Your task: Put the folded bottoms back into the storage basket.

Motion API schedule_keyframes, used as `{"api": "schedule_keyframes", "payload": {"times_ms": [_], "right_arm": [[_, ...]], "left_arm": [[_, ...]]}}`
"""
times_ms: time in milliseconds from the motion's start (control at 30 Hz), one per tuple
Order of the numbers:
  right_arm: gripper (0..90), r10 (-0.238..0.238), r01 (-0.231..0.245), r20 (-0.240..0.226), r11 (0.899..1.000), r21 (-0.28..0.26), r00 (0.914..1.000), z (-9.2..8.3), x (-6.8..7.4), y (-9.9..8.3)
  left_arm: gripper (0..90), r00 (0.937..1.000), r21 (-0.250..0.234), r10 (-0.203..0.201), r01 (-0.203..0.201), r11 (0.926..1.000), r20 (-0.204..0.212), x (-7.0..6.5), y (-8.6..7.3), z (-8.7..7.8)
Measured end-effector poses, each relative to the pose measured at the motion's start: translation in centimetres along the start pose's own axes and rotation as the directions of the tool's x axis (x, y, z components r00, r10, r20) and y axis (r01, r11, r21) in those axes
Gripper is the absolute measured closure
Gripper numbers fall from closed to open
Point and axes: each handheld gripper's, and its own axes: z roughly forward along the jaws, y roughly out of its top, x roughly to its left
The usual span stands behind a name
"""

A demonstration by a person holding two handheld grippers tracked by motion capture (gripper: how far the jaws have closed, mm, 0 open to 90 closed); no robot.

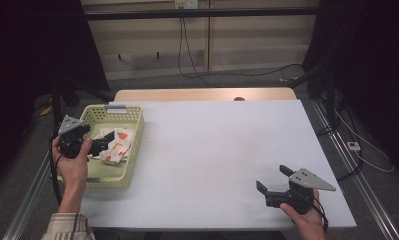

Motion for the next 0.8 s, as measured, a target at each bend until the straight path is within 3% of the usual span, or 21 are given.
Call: {"api": "schedule_keyframes", "payload": {"times_ms": [267, 333, 633, 800], "right_arm": [[3.0, -0.002, 0.002, 0.000, 1.000, 0.000, 1.0000, 0.0, 0.0, 0.0], [3.0, 0.002, -0.002, -0.001, 1.000, 0.001, 1.0000, 0.0, 0.0, 0.0], [3.0, 0.002, -0.002, -0.002, 1.000, 0.001, 1.0000, 0.0, 0.0, 0.0], [3.0, 0.001, -0.001, -0.002, 1.000, 0.001, 1.0000, 0.0, 0.0, 0.0]], "left_arm": [[7.8, 0.9994, -0.009, 0.034, -0.034, 0.9994, 0.011, -0.9, -0.6, -1.0], [7.4, 0.9995, -0.014, 0.032, -0.032, 0.9994, 0.003, -1.1, -0.7, -1.3], [7.1, 0.9990, 0.005, 0.023, -0.023, 0.9997, 0.038, -2.1, -1.4, -2.1], [6.3, 0.9969, -0.005, 0.067, -0.066, 0.9978, 0.043, -3.3, -1.4, -2.8]]}}
